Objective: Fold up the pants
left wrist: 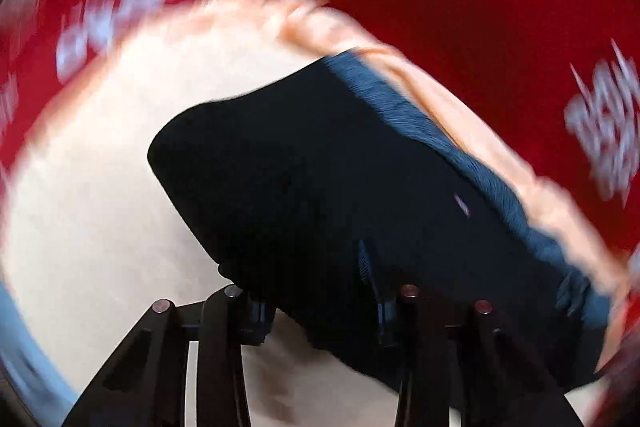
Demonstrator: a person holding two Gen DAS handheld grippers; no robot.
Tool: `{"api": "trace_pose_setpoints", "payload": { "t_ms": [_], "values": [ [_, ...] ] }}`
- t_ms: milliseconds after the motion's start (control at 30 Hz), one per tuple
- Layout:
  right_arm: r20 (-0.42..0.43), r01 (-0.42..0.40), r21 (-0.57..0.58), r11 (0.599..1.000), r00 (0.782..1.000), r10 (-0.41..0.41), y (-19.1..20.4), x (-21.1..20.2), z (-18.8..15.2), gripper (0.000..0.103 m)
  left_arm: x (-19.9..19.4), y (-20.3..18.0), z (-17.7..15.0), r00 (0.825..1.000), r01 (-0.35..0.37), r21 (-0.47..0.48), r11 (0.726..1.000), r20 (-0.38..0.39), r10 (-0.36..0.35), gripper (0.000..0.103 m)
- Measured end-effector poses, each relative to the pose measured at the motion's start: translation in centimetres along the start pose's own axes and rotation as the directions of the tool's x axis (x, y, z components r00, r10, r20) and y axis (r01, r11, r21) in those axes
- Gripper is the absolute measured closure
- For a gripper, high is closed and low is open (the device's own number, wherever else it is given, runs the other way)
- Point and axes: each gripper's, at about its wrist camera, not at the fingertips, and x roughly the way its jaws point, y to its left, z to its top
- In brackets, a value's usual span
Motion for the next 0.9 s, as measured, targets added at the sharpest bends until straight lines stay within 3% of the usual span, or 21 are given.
{"api": "trace_pose_setpoints", "payload": {
  "t_ms": [67, 133, 233, 300, 367, 400, 533, 733, 767, 800, 833, 867, 900],
  "values": [
    [-0.002, -0.088, 0.002, 0.996, 0.996, 0.088, 0.8, -0.6, 3.0, 0.021, -1.0, -2.4, -1.0, 0.994, -0.087, 0.153, 0.984, 0.081, 0.075, 0.067],
    [-0.020, -0.154, -0.017, 0.988, 0.988, 0.154, 2.2, -0.6, 5.9, 0.021, -1.7, -4.4, -2.2, 0.981, -0.159, 0.278, 0.947, 0.153, 0.120, 0.067],
    [-0.105, -0.271, -0.041, 0.962, 0.958, 0.265, 5.5, 0.5, 10.2, 0.021, -2.3, -5.3, -2.8, 0.973, -0.189, 0.335, 0.923, 0.192, 0.130, 0.067],
    [-0.176, -0.351, -0.078, 0.933, 0.926, 0.334, 8.9, 1.6, 12.6, 0.020, -2.5, -5.4, -3.1, 0.970, -0.199, 0.352, 0.915, 0.204, 0.133, 0.067],
    [-0.235, -0.384, -0.119, 0.916, 0.907, 0.350, 11.8, 2.7, 14.1, 0.018, -2.5, -5.6, -3.3, 0.966, -0.215, 0.370, 0.904, 0.216, 0.141, 0.067],
    [-0.295, -0.412, -0.137, 0.901, 0.885, 0.360, 13.9, 3.8, 14.9, 0.018, -2.5, -5.7, -3.5, 0.963, -0.225, 0.384, 0.896, 0.225, 0.145, 0.067],
    [-0.428, -0.429, -0.159, 0.889, 0.841, 0.330, 19.1, 7.2, 15.3, 0.017, -2.5, -6.2, -3.8, 0.954, -0.254, 0.419, 0.872, 0.255, 0.155, 0.067],
    [-0.539, -0.357, -0.214, 0.909, 0.819, 0.195, 22.5, 12.0, 14.5, 0.017, -2.7, -6.7, -4.2, 0.949, -0.269, 0.430, 0.862, 0.270, 0.161, 0.067],
    [-0.547, -0.343, -0.221, 0.913, 0.819, 0.175, 22.4, 12.5, 14.2, 0.023, -2.8, -6.7, -4.3, 0.949, -0.268, 0.430, 0.862, 0.270, 0.160, 0.067],
    [-0.557, -0.339, -0.222, 0.914, 0.814, 0.166, 22.1, 12.8, 13.8, 0.035, -2.9, -6.8, -4.3, 0.950, -0.267, 0.431, 0.862, 0.269, 0.160, 0.067],
    [-0.565, -0.345, -0.204, 0.916, 0.806, 0.178, 21.7, 12.9, 13.5, 0.071, -2.9, -6.9, -4.1, 0.951, -0.264, 0.433, 0.862, 0.264, 0.158, 0.067],
    [-0.558, -0.342, -0.191, 0.920, 0.809, 0.185, 21.1, 12.7, 13.4, 0.081, -2.9, -6.9, -4.0, 0.954, -0.259, 0.437, 0.862, 0.255, 0.157, 0.067],
    [-0.542, -0.348, -0.188, 0.918, 0.817, 0.199, 20.4, 12.1, 13.3, 0.083, -3.0, -7.0, -4.1, 0.955, -0.255, 0.444, 0.859, 0.253, 0.153, 0.067]
  ]
}}
